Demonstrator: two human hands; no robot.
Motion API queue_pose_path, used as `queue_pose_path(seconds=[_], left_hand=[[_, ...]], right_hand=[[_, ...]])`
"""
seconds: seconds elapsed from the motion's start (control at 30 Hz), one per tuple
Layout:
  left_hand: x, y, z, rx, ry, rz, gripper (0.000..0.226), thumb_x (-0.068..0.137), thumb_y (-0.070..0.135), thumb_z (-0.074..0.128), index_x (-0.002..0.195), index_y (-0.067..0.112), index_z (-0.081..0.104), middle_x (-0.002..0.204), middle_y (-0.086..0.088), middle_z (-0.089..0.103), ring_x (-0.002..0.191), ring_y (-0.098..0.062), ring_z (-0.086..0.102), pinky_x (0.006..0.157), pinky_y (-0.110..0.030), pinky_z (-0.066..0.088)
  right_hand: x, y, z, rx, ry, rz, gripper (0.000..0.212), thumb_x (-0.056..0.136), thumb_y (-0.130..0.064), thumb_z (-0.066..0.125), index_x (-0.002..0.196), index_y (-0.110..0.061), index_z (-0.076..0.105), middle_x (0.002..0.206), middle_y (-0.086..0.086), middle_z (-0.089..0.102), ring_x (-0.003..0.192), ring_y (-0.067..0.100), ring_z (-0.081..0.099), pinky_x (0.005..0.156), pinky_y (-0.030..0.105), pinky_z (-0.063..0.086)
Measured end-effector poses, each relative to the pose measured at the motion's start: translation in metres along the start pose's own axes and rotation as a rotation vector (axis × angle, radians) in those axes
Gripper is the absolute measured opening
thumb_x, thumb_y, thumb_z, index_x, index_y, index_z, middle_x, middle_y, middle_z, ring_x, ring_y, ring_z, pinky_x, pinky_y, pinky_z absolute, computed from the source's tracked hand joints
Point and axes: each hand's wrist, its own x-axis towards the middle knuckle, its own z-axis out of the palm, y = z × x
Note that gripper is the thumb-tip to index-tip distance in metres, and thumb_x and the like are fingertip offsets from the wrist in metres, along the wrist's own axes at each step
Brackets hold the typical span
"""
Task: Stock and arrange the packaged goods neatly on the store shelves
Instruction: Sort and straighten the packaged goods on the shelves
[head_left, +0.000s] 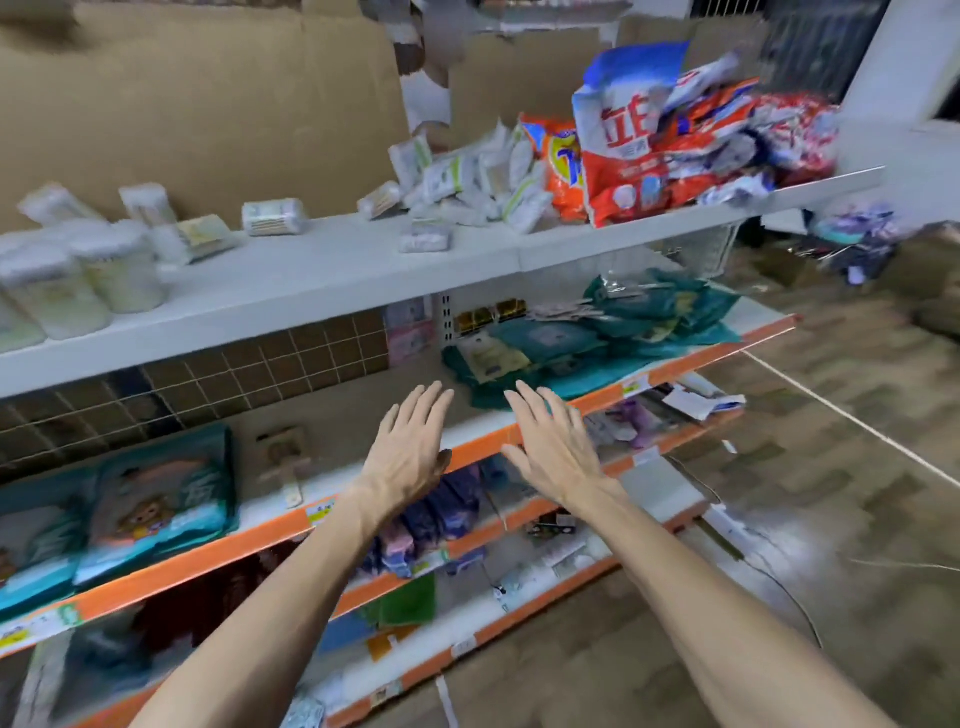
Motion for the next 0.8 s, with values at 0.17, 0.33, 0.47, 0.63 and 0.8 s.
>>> queue_pose_path(seconds=[0.17,0.33,0.47,0.63,0.8], left_hand=[[0.017,0.060,0.005,-0.010,-0.003,0.042,0.084,0.088,0.032,0.061,0.155,0.016,0.013,0.162,-0.003,0.011,0.149,-0.024,0.011,0.118,-0.044,0.022],[0.036,0.083,0.011,-0.044,-0.024,0.046,0.079,0.089,0.029,0.060,0.154,0.014,0.016,0.161,-0.005,0.014,0.149,-0.026,0.012,0.117,-0.047,0.024],[0.059,0.091,0.021,-0.063,-0.042,0.021,0.076,0.090,0.027,0.058,0.153,0.013,0.017,0.161,-0.005,0.014,0.149,-0.025,0.011,0.118,-0.047,0.023],[0.098,0.109,0.044,-0.102,-0.061,0.008,0.076,0.090,0.026,0.058,0.152,0.012,0.018,0.160,-0.005,0.015,0.148,-0.025,0.011,0.118,-0.047,0.022],[0.162,0.131,0.075,-0.132,-0.053,0.032,0.079,0.090,0.029,0.061,0.153,0.013,0.015,0.161,-0.004,0.014,0.148,-0.023,0.011,0.119,-0.045,0.020]], right_hand=[[-0.027,0.053,-0.003,0.015,-0.021,0.061,0.074,0.094,-0.046,0.051,0.154,-0.016,0.020,0.161,0.003,0.019,0.146,0.027,0.021,0.115,0.045,0.023],[-0.031,0.087,-0.008,0.057,-0.013,0.085,0.072,0.096,-0.044,0.048,0.154,-0.017,0.016,0.161,0.001,0.016,0.147,0.025,0.015,0.117,0.044,0.018],[-0.026,0.107,-0.006,0.061,-0.016,0.088,0.071,0.096,-0.045,0.048,0.154,-0.018,0.017,0.160,0.000,0.020,0.146,0.024,0.016,0.117,0.043,0.020],[-0.009,0.141,0.007,0.055,-0.055,0.084,0.068,0.097,-0.043,0.046,0.154,-0.019,0.018,0.160,-0.001,0.020,0.146,0.022,0.014,0.116,0.043,0.021],[0.027,0.189,0.020,0.007,-0.067,0.081,0.069,0.096,-0.044,0.048,0.153,-0.018,0.020,0.160,-0.001,0.022,0.146,0.024,0.018,0.115,0.042,0.022]])
